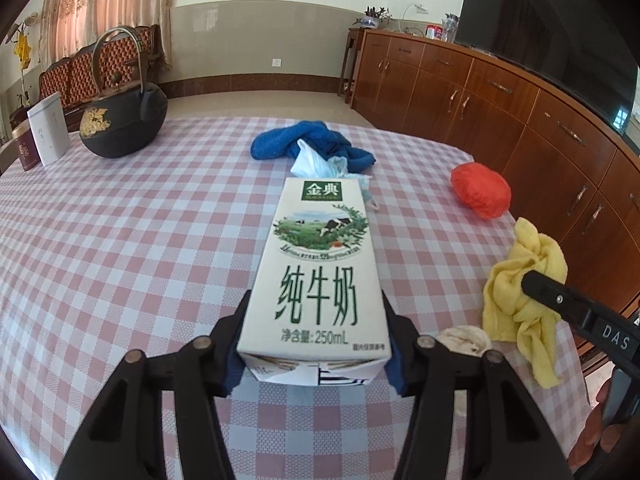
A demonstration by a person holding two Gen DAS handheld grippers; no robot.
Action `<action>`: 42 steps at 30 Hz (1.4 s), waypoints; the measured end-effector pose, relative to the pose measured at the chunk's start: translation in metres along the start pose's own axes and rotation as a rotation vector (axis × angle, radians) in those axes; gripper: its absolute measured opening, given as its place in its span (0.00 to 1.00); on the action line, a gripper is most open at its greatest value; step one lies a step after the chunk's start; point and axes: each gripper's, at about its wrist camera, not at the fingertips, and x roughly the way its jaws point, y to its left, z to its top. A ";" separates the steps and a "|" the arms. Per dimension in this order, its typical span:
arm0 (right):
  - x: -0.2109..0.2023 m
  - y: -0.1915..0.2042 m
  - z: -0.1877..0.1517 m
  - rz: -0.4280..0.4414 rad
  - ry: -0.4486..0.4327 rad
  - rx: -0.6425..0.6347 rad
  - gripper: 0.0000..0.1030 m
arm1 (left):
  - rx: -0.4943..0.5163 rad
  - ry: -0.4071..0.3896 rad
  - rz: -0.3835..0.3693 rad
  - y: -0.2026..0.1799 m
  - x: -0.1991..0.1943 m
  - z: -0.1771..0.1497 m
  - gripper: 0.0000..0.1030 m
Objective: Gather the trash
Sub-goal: 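Carry the yellow cloth and milk carton over the black trash bin, then open both grippers to drop the cloth and carton into the bin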
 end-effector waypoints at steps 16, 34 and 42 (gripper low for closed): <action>-0.121 -0.042 -0.024 -0.016 -0.134 0.074 0.36 | 0.094 -0.063 -0.279 -0.082 -0.089 -0.009 0.54; -0.244 -0.263 -0.130 -0.370 -0.161 0.456 0.36 | 0.371 0.250 -0.667 -0.341 -0.046 -0.100 0.54; -0.237 -0.370 -0.174 -0.337 -0.053 0.676 0.36 | 0.468 0.427 -0.637 -0.415 0.002 -0.151 0.54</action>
